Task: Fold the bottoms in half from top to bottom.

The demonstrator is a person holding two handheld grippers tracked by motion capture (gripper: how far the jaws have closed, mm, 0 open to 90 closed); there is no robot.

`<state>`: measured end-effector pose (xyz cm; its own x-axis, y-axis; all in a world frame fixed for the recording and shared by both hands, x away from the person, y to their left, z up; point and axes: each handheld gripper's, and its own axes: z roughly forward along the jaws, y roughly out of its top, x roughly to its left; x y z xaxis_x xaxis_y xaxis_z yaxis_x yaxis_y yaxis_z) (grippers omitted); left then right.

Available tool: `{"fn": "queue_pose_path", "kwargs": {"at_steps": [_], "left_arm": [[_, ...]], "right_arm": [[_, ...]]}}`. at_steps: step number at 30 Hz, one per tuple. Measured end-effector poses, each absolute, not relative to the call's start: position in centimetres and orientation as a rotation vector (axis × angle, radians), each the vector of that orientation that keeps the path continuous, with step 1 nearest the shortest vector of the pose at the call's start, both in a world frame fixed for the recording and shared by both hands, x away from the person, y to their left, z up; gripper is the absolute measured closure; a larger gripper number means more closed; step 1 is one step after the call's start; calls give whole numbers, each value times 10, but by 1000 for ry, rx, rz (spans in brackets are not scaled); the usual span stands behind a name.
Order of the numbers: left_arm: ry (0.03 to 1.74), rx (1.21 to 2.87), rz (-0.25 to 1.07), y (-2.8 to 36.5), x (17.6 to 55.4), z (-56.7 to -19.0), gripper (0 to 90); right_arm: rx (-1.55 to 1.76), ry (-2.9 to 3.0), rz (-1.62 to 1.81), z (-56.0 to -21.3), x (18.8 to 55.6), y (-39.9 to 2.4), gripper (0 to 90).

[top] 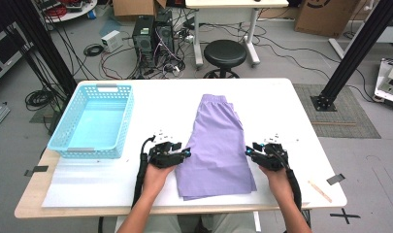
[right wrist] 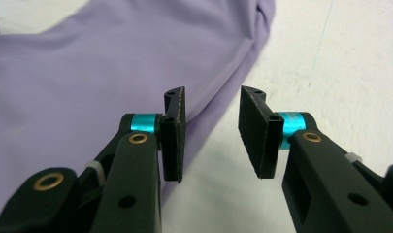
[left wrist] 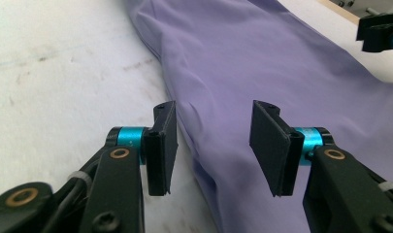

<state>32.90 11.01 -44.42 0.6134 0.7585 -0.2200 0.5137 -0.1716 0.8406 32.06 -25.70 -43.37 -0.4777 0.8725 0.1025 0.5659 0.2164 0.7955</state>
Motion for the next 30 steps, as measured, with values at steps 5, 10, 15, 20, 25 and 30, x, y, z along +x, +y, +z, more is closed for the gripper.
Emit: {"fn": "queue_pose_path", "kwargs": {"at_steps": [5, 10, 15, 20, 25, 30], "left_arm": [[1009, 1849, 317, 114, 303, -443, 529], [1022, 1867, 304, 114, 279, -444, 549], [1047, 1892, 275, 111, 263, -448, 578], [1047, 1928, 282, 103, 258, -455, 604], [1017, 1984, 383, 98, 250, -455, 800], [996, 1994, 364, 102, 244, -455, 883]], "right_arm": [[1282, 2149, 1167, -429, 288, -255, 641], [1243, 2190, 1153, -433, 259, -249, 644], [1236, 2249, 1051, -444, 252, -244, 680], [1285, 2268, 1033, -452, 254, -247, 726], [1257, 2304, 1038, -451, 253, -247, 887], [1238, 2328, 1043, -449, 244, -248, 892]]}}
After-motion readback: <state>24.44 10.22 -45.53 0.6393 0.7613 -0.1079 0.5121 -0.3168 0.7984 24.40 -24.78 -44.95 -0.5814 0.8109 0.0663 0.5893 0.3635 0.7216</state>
